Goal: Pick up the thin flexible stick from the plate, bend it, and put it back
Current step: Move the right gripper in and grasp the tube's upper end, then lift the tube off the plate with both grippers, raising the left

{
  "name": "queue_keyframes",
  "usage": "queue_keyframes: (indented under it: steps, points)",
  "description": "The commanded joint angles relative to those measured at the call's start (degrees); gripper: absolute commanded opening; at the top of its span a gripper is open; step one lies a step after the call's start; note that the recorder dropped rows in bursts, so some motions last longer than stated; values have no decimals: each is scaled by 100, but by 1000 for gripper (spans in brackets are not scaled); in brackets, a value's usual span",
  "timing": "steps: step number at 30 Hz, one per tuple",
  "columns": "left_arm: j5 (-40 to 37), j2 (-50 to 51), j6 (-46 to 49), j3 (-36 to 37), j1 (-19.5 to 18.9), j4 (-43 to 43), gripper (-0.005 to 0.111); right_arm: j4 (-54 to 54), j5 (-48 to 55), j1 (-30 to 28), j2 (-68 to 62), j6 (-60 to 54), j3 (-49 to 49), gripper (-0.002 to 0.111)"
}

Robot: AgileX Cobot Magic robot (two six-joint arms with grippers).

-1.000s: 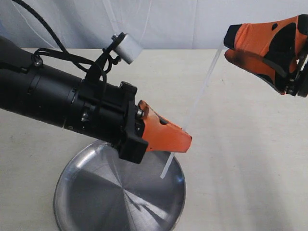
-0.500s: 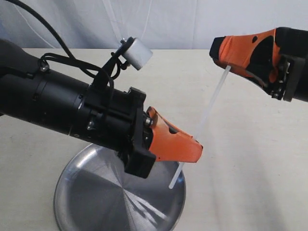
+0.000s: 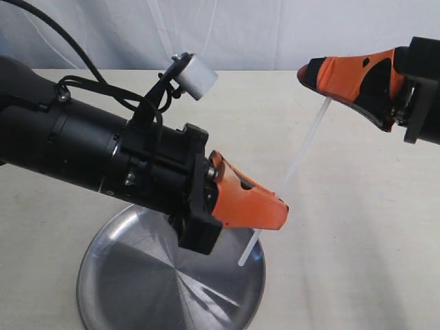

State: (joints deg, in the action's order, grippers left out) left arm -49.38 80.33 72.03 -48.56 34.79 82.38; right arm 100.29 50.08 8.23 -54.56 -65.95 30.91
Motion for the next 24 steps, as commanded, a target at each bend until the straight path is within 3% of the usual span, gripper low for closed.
queue_keyframes:
  steps: [1, 3, 8, 11, 14, 19, 21, 24]
  points:
    - [-258, -62, 1, -23, 23, -151, 0, -34, -97, -7, -8, -83, 25, -1]
    - [-355, -62, -18, -23, 23, -264, 4, -34, -97, -7, -8, -83, 25, -1]
    - [-364, -62, -330, -23, 23, -592, 28, -34, -97, -7, -8, -83, 25, -1]
    - [-340, -62, -519, -23, 23, -660, 37, -34, -97, -7, -8, -83, 25, -1]
    - [-175, -62, -545, -23, 23, -660, 34, -34, -97, -7, -8, -83, 35, -1]
    - [-136, -62, -770, -23, 23, -944, 10, -34, -73, -7, -8, -83, 76, -1]
    - [-151, -33, -873, -23, 23, -1031, 15, -34, 30, -7, -8, -47, 202, -1]
    - [-162, 64, -886, -23, 23, -956, 36, -34, 180, -7, -8, 13, 309, -1]
